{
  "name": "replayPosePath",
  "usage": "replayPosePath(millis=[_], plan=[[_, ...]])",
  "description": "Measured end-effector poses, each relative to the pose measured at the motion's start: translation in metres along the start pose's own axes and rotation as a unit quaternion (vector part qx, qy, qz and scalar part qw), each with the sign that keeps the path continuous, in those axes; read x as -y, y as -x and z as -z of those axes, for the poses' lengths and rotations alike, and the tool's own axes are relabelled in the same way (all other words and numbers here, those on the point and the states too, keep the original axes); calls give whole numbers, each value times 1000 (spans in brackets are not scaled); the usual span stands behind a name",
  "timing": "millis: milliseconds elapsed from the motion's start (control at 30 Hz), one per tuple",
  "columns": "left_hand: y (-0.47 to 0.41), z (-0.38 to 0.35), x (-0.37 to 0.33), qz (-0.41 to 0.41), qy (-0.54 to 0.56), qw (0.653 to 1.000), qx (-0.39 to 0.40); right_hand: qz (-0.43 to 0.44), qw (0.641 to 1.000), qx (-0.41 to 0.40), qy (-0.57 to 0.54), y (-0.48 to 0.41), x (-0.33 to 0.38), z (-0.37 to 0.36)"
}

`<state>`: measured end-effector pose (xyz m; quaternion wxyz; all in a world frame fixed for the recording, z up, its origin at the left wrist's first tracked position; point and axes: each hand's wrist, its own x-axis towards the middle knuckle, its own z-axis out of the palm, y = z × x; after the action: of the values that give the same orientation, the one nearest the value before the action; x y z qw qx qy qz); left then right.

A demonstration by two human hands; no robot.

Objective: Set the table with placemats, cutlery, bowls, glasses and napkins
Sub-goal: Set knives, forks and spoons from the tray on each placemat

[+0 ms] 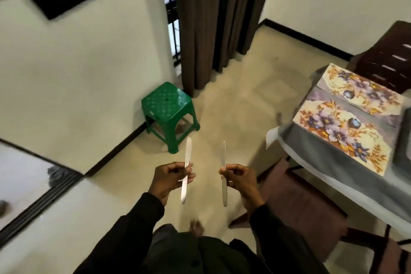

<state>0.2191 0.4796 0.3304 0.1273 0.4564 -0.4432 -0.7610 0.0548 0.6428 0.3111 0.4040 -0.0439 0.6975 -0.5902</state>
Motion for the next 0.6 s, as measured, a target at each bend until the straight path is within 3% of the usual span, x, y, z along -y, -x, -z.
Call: replayPosePath(millis=[267,600], plan=[[-144,-55,-78,33,-72,991,107,10,993,-107,-53,-96,58,2],[-282,-161,-183,49,-199,942,264,4,957,-265,-118,-174,120,20]])
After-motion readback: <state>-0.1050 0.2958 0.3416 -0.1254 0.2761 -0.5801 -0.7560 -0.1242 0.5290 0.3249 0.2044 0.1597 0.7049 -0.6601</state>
